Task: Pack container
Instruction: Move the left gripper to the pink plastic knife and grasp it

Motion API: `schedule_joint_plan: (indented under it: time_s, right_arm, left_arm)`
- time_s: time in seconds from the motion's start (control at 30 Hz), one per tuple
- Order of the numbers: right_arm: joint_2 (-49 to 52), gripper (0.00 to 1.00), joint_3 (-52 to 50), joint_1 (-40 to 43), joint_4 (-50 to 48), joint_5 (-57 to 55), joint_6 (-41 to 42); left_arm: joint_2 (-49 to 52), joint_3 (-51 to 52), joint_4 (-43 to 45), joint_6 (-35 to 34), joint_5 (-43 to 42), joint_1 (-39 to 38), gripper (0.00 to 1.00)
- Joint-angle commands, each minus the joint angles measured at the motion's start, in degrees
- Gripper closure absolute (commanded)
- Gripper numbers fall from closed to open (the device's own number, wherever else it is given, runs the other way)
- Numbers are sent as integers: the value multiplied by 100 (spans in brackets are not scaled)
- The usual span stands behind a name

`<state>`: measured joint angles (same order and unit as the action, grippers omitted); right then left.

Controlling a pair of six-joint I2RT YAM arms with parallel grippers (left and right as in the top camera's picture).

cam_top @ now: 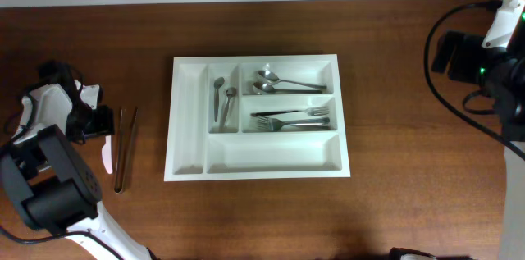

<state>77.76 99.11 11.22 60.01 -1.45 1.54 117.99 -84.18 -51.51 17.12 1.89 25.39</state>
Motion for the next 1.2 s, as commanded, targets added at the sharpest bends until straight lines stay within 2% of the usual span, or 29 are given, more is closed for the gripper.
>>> schedule_joint_plan:
  time_s: [0.0, 0.33, 0.73, 0.93, 1.03, 1.17]
  right_arm:
    - [-13, 1, -11, 22, -17, 15, 46]
    - [-13, 1, -11, 22, -17, 15, 46]
    - [-13, 1, -11, 22, -17, 13, 46]
    - [-13, 1, -11, 22, -17, 15, 46]
    - [-13, 1, -11, 22, -17, 15, 46]
    - [-13, 1, -11, 22, -17, 15, 46]
  left_arm:
    - [109, 22, 144, 385, -66, 28, 38]
    - [470, 35, 166, 527, -66, 28, 45]
    - [516, 37, -129, 334, -66, 28, 77]
    - [509, 7, -201, 310, -63, 28, 86]
    - [509, -212, -466, 310, -66, 28, 98]
    - [476, -916, -1180, 308, -63, 26, 98]
